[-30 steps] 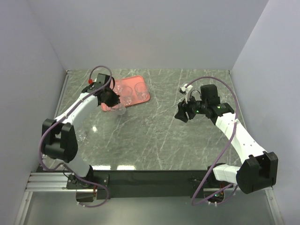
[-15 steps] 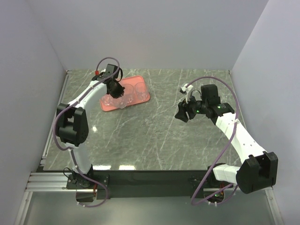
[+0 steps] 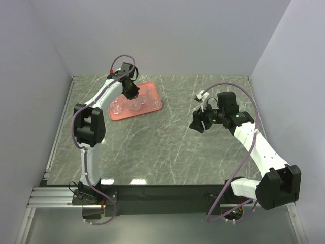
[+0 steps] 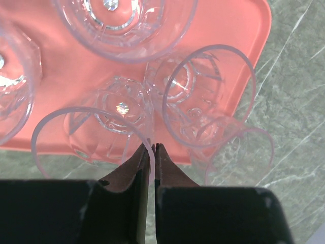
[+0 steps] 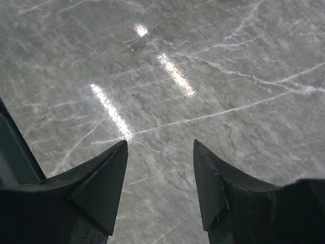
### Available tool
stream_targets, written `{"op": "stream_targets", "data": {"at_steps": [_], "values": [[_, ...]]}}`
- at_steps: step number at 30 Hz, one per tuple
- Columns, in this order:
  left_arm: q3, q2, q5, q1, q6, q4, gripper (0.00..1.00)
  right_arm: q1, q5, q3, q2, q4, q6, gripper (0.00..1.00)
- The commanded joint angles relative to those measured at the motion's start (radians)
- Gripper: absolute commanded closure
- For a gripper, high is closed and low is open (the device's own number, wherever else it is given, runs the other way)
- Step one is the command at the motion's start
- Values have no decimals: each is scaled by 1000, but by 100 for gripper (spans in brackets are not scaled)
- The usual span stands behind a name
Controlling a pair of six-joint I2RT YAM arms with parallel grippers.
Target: Place the glasses into the tray
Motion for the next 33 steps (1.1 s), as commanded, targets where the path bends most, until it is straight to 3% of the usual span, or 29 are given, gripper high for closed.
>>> {"op": "stream_targets", "data": {"at_steps": [1,12,22,33], "values": [[106,29,-31,-4,37,-28,100,-10,-23,-7,-24,16,-15,39],[273,155,-47,-6,65,-72,99,-11,-29,-5,-27,15,-18,39],[281,154,-63,-6,85,-69,85,-17,-37,-5,-31,12,-17,39],[249,115,-80,-6,102,-67,78,-19,-41,-4,-32,12,-17,39]]}}
